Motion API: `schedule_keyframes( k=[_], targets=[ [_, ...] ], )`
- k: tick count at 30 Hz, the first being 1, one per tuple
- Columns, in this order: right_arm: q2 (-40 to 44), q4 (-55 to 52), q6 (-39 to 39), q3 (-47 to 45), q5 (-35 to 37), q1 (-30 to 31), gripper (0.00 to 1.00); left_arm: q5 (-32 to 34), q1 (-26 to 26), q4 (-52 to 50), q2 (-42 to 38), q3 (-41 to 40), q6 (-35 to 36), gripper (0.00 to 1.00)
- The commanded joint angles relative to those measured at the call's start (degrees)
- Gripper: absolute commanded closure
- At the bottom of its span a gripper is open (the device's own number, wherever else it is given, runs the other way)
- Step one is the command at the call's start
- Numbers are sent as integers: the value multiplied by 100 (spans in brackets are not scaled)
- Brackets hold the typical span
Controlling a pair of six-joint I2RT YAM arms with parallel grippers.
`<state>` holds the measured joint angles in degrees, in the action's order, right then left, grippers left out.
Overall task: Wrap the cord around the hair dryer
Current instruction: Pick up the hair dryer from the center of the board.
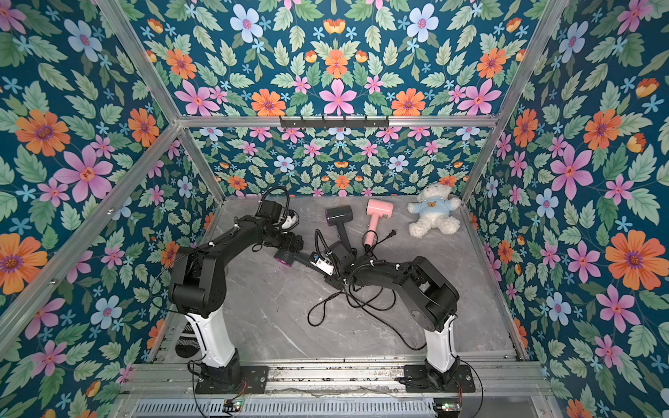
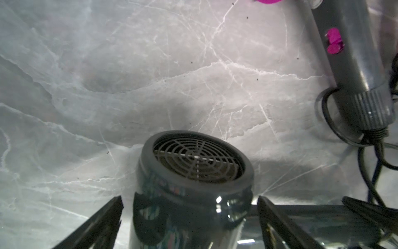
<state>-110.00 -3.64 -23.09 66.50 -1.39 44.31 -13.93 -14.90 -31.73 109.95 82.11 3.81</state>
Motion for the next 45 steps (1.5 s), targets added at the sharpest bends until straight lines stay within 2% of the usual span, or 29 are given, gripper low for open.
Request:
schedule_keyframes(
  k=[1, 11, 16, 20, 24, 30, 33, 34, 35, 37, 38, 41, 45],
  targets=[
    [89, 240, -124, -14, -54, 33, 79, -281, 59, 183, 102, 8, 266, 1],
    [-4, 341, -138, 63, 24, 147, 79, -514, 58, 667, 451, -62, -211, 1],
    [2, 411, -123, 58, 51, 148, 79, -411, 83, 624, 457, -125, -206, 2],
    [-13, 459, -131, 76, 110, 150, 79, -457, 103, 527, 515, -89, -162, 11],
    [30, 600, -128, 7, 217, 156, 79, -422, 104, 489, 578, -42, -116, 29],
    [54, 569, -90, 45, 189, 151, 78, -202, 109, 201, 573, 120, 94, 52],
    [116, 305, 85, 178, -15, 150, 71, -131, 102, 68, 537, 142, 195, 68],
    [168, 233, 190, 207, -106, 147, 61, -81, 103, 16, 520, 141, 219, 76],
    [221, 70, 331, 257, -184, 134, 43, -41, 113, -29, 506, 147, 240, 84],
    [350, -370, 619, 394, -381, 73, 18, 5, 126, -100, 476, 141, 243, 100],
    [466, -571, 771, 442, -543, 24, 13, -19, 142, -134, 451, 138, 240, 100],
    [979, -1156, 1280, 574, -1199, -270, 8, -103, 214, -515, 390, 283, 277, 100],
    [1918, -1816, 1903, 585, -1920, -913, 6, 308, 261, -1127, 34, 550, 227, 100]
  ],
)
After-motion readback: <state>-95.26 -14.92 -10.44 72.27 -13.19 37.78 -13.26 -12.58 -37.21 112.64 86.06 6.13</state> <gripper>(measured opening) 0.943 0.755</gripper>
